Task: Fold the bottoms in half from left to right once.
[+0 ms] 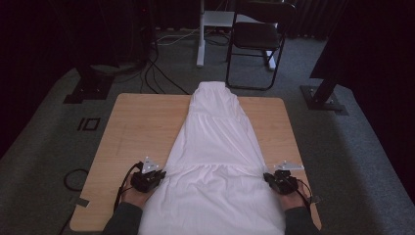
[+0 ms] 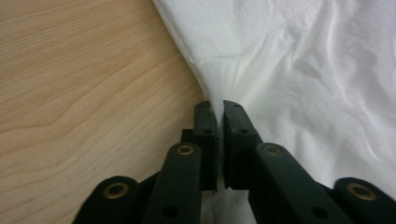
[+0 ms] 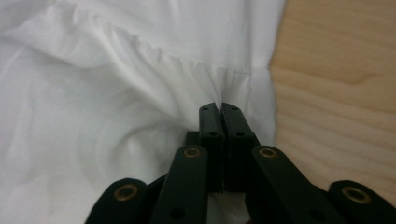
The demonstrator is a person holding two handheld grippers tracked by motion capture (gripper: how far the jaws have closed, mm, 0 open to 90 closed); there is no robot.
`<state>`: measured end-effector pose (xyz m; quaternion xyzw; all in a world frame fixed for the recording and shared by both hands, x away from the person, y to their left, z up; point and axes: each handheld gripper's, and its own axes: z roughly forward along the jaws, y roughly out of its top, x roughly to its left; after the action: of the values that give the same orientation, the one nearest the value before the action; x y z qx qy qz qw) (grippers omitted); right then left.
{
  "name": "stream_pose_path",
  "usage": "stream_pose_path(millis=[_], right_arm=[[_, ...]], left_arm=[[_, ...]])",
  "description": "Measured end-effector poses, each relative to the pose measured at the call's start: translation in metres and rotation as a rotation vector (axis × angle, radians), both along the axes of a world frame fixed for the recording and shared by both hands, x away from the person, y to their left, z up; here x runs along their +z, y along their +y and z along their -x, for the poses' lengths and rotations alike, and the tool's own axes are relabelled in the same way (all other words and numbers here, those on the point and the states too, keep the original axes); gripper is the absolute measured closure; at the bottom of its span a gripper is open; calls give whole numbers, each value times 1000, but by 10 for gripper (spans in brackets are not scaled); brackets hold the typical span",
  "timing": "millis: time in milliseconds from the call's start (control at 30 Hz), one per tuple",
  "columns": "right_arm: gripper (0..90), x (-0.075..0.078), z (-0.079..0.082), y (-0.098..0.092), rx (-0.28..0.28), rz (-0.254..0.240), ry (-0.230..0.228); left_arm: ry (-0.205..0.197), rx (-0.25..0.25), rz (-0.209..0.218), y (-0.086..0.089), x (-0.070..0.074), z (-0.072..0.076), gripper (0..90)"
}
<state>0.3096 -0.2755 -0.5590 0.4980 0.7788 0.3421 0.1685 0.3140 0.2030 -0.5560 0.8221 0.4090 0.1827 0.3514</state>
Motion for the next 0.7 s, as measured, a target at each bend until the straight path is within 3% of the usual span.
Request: stream_pose_path(millis=[67, 133, 233, 367, 433, 600, 633, 700], right_arm=[[721, 5, -3, -1, 42, -2, 35], [598, 13, -8, -2, 51, -14, -11], [537, 29, -25, -1, 58, -21, -74], [541, 39, -67, 10, 80, -59, -86], [539, 37, -89, 17, 73, -78, -67], [493, 21, -127, 34, 71, -71, -19], [509, 17, -133, 36, 71, -84, 2], [755, 12, -138, 37, 72, -80, 50]], left_arm=[[9, 2, 23, 2, -1, -3, 747], [15, 2, 41, 3, -2, -4, 673], [6, -3, 42, 1, -3, -4, 623], [3, -8, 54, 1, -4, -5, 603], [-2, -8, 54, 1, -4, -4, 599], [-8, -20, 57, 1, -5, -3, 560], [-9, -21, 57, 1, -5, -3, 556], [-12, -24, 50, 0, -5, -2, 545]])
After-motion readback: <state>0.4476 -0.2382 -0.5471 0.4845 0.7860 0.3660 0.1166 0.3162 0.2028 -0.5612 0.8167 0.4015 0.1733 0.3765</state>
